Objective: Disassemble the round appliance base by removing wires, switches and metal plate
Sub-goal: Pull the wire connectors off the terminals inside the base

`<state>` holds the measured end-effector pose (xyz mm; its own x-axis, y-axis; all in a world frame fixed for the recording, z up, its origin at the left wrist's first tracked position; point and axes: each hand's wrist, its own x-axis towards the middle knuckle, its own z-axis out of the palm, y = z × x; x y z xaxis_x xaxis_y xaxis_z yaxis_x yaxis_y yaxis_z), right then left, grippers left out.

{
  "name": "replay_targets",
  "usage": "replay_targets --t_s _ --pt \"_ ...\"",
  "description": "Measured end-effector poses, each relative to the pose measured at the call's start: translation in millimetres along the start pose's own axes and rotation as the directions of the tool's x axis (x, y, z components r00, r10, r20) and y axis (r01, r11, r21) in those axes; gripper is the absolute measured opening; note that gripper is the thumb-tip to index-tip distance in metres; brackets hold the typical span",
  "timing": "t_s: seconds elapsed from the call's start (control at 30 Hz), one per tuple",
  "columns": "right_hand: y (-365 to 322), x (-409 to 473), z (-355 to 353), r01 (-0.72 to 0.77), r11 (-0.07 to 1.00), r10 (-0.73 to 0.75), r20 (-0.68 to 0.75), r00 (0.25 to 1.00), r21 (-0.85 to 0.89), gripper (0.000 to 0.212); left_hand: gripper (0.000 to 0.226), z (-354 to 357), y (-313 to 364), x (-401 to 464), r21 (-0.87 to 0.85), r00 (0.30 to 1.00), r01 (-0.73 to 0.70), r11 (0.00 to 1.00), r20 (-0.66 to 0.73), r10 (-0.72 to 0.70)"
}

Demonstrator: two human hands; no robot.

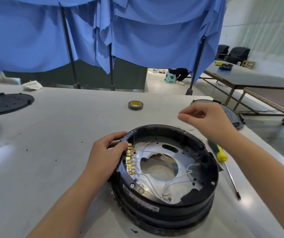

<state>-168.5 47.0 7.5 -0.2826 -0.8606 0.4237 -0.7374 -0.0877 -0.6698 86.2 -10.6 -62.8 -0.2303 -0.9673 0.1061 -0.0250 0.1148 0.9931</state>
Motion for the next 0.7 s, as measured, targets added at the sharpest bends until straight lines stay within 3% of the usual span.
replay_targets --t_s 0.2,0.47,0.7 --pt "51 16 -1 -0.21 0.97 0.224 0.123 0.967 -0.12 0.006 0.031 0 -1 0 0.004 1.0 0.0 1.0 0.001 0.0" --pt "75 27 25 -0.178 0.923 0.301 0.354 0.886 -0.34 0.01 0.031 0 -3 2 0.018 1.0 -0.008 1.0 0.0 0.008" --pt "78 36 38 -0.146 0.933 0.273 0.384 0.882 -0.328 0.017 0.034 -1 -7 3 -0.01 1.0 -0.022 1.0 -0.006 0.022"
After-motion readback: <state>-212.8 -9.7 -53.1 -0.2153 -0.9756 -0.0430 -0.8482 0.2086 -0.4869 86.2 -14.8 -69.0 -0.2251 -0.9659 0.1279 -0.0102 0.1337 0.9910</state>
